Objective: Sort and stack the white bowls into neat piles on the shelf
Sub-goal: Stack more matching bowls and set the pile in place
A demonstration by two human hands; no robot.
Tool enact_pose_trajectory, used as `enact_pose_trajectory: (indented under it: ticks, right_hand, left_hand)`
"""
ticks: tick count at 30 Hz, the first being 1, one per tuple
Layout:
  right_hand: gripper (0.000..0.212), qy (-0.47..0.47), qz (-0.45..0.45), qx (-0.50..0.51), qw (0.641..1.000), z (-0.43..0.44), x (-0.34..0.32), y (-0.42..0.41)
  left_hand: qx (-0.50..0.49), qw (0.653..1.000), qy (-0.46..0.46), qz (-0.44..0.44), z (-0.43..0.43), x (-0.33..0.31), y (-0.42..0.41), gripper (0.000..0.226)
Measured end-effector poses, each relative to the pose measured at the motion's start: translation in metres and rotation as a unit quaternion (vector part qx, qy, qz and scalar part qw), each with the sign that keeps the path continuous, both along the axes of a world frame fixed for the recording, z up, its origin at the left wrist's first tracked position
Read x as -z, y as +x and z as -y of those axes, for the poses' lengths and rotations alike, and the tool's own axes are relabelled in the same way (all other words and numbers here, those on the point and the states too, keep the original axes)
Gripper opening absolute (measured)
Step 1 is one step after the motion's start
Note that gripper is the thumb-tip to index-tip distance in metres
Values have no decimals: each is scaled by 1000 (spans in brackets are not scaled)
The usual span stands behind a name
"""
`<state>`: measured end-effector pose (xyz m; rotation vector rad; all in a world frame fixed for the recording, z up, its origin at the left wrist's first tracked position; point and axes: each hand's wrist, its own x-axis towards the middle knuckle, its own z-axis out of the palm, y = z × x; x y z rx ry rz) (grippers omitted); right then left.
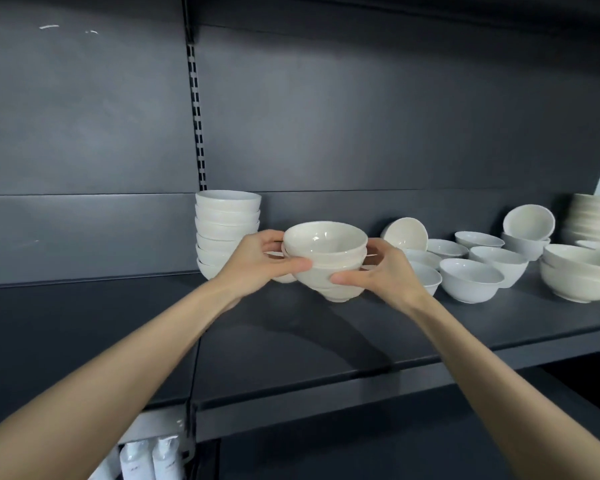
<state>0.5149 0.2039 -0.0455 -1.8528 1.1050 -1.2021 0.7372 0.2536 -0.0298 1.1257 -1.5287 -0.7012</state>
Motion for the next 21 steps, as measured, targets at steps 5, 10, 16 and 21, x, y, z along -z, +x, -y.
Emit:
enact_pose_trajectory:
  ticks: [5,10,16,21]
  right_hand:
    - [75,10,-14,-10,1000,38,-7,-21]
    - [81,28,-54,-34,998,74,-4,-35]
    - [91,39,-86,-59,994,97,11,-38]
    - [79,29,-94,-88,991,110,17,-39]
  left_hand:
    - [-6,1000,11,2,37,-3,-22,41]
    - [-34,999,22,19,64,2,-39,47]
    - [-76,995,48,31,72,13,-47,47]
    - [-95,994,55,17,72,22,-54,41]
